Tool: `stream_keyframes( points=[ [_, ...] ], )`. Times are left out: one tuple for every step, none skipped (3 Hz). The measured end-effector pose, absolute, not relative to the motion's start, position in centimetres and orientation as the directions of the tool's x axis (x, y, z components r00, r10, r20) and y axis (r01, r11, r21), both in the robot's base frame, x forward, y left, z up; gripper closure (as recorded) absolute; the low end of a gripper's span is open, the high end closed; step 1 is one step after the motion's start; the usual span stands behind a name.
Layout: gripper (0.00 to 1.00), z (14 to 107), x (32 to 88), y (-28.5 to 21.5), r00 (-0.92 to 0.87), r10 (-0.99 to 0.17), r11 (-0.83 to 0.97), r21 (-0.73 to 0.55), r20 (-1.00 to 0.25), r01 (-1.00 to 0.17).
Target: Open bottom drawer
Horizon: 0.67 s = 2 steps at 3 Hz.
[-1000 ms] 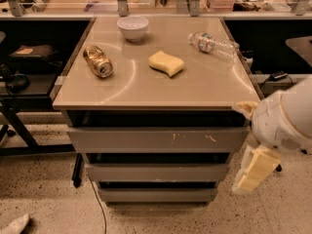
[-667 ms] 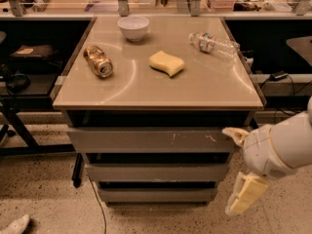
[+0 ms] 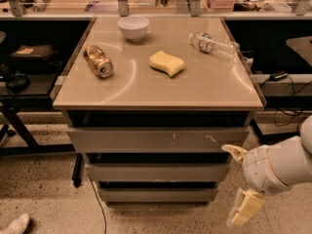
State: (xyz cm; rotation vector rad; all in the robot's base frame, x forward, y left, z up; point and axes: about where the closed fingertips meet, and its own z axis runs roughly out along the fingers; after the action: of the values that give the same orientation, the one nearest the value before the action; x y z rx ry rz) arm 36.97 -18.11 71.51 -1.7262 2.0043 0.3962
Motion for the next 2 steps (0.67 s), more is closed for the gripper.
stream_keyframes(
  points=[
    [0.0,67.7,36.9,-18.6,-0.129,-0.857,0.179,-0.052,-0.499,-0.983],
    [0.0,59.4,36.7,-19.7,-0.192,-0.876,0.202,0.024,-0.442,-0.979]
  ],
)
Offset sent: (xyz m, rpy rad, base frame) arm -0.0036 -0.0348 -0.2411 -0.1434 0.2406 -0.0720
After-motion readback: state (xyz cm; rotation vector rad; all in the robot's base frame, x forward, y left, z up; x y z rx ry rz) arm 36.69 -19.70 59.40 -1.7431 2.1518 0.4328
